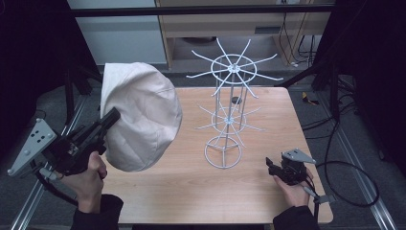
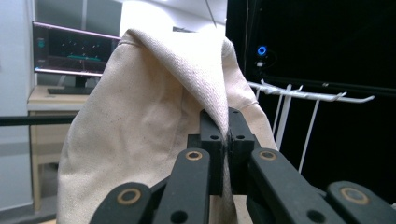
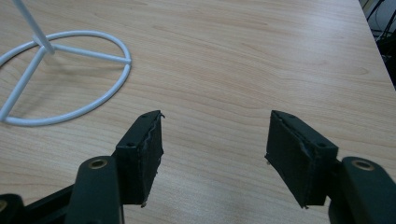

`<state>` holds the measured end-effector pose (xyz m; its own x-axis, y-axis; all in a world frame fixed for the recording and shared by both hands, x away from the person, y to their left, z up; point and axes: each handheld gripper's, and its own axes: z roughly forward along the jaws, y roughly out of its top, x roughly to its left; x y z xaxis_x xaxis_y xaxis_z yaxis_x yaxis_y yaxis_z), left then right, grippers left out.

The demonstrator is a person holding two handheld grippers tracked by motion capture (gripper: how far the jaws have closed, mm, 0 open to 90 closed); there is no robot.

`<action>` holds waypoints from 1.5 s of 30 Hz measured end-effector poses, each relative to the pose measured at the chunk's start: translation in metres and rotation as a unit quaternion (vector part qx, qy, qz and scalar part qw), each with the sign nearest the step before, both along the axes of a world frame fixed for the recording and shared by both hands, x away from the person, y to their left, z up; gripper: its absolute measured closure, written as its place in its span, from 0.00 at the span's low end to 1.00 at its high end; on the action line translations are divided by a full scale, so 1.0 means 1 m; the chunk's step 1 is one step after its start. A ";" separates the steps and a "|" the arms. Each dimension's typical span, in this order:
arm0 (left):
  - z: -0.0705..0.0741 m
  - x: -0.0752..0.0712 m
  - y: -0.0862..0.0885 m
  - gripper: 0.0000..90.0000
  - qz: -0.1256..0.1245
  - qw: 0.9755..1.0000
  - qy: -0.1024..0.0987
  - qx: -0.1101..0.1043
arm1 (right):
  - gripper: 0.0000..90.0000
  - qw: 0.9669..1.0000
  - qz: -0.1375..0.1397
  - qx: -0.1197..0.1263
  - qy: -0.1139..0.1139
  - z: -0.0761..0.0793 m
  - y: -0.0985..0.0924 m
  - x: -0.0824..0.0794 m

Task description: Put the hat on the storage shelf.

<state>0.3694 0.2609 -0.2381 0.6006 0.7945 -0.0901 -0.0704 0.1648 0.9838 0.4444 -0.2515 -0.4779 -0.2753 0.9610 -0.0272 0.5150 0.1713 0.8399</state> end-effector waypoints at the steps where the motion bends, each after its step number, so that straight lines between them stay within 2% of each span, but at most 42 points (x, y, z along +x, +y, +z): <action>1: 0.002 0.000 -0.001 0.98 -0.002 1.000 -0.003 -0.002 | 0.40 1.000 -0.001 0.001 0.001 0.000 0.000 0.000; 4: 0.007 -0.001 -0.005 0.98 -0.006 1.000 -0.008 -0.003 | 0.40 1.000 -0.001 0.000 0.000 0.000 0.000 0.000; 12: 0.025 -0.007 -0.016 0.98 -0.018 0.999 -0.038 -0.006 | 0.40 1.000 0.000 0.001 0.002 0.000 0.000 0.000; 25: 0.043 0.003 -0.043 0.98 -0.033 0.998 -0.046 0.007 | 0.40 1.000 0.001 0.003 0.004 0.000 0.000 0.000; 28: 0.045 0.012 -0.052 0.98 -0.039 0.998 -0.039 0.009 | 0.40 1.000 0.003 0.001 0.003 -0.001 0.000 0.001; 30: 0.045 0.015 -0.054 0.98 -0.039 0.998 -0.041 0.009 | 0.40 1.000 0.003 0.002 0.003 -0.001 0.000 0.001; 36: 0.040 0.029 -0.067 0.98 -0.044 0.999 -0.026 0.018 | 0.40 1.000 0.004 0.001 0.002 -0.001 0.000 0.001; 45: 0.027 0.039 -0.063 0.98 -0.051 0.999 0.005 0.017 | 0.40 1.000 0.005 0.001 0.004 -0.001 0.001 0.001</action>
